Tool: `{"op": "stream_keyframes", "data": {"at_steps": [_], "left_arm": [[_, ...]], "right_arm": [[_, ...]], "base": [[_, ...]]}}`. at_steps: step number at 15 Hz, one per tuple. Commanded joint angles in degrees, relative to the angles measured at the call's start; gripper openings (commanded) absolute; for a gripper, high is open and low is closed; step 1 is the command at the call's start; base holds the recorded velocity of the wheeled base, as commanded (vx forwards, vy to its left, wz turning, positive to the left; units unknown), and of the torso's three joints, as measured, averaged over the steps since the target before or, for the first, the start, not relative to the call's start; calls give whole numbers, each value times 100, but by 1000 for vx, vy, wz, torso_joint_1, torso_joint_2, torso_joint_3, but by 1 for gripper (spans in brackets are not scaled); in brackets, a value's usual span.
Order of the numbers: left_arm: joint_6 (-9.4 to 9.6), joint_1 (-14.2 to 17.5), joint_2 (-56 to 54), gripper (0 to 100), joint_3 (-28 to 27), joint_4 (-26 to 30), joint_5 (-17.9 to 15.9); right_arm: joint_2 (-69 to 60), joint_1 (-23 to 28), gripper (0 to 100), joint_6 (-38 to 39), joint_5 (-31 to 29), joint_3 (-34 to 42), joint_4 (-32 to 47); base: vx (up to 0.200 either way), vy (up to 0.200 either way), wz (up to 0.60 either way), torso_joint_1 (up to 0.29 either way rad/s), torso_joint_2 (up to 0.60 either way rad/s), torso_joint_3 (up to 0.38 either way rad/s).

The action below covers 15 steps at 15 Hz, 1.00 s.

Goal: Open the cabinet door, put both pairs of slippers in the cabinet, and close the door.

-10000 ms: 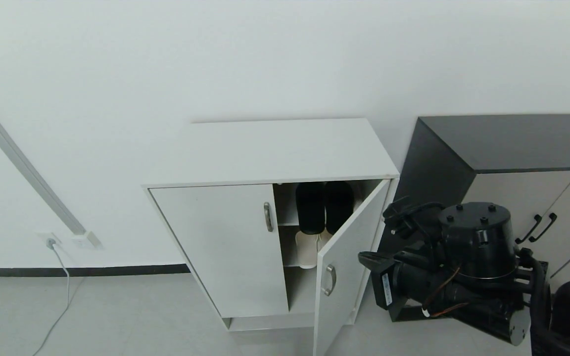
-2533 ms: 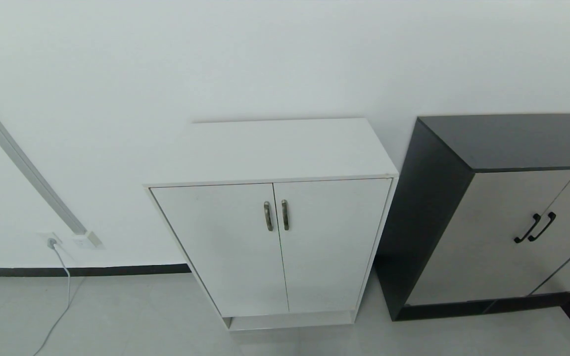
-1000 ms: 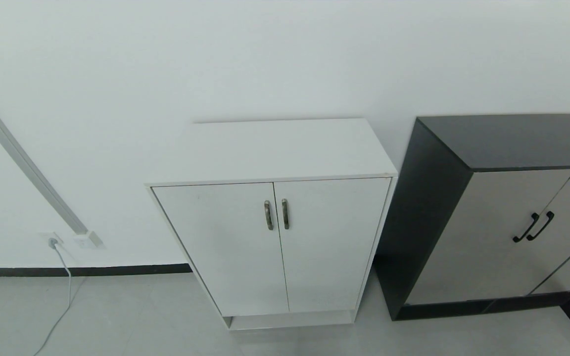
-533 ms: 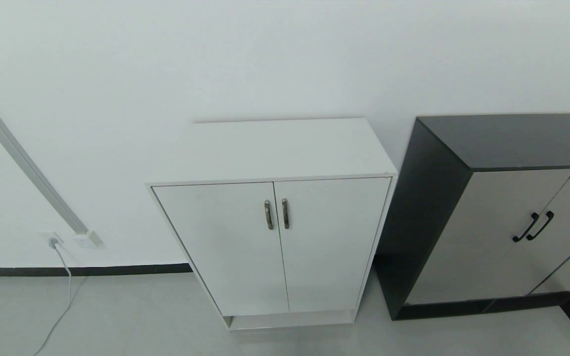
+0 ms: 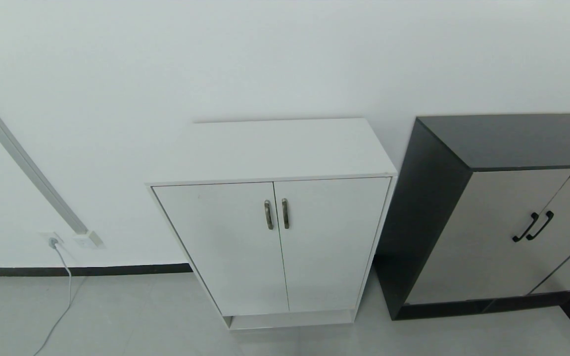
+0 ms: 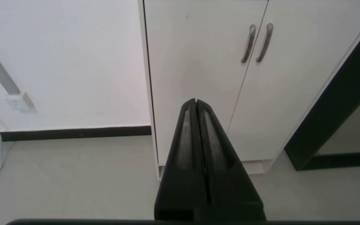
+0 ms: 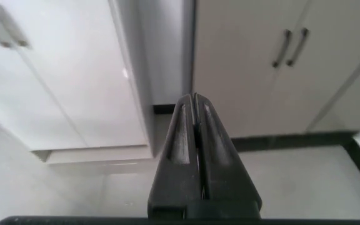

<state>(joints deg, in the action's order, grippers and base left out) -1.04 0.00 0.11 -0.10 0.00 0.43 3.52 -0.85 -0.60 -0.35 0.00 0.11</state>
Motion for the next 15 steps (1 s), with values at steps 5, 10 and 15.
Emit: {"op": "stream_keyframes", "data": {"at_steps": [5,10,15], "left_arm": [[-2,0,-2,0,1,0,10],[33,0,7,0,10,0,1],[42,0,-2,0,1,0,1]], "right_arm": [[-344,59,0,-11,-9,0,7],[-352,59,0,60,35,0,-11],[-352,59,0,51,35,0,-11]], "base": [[0,0,0,0,0,0],[0,0,0,0,0,0],[0,0,0,0,0,0]]}}
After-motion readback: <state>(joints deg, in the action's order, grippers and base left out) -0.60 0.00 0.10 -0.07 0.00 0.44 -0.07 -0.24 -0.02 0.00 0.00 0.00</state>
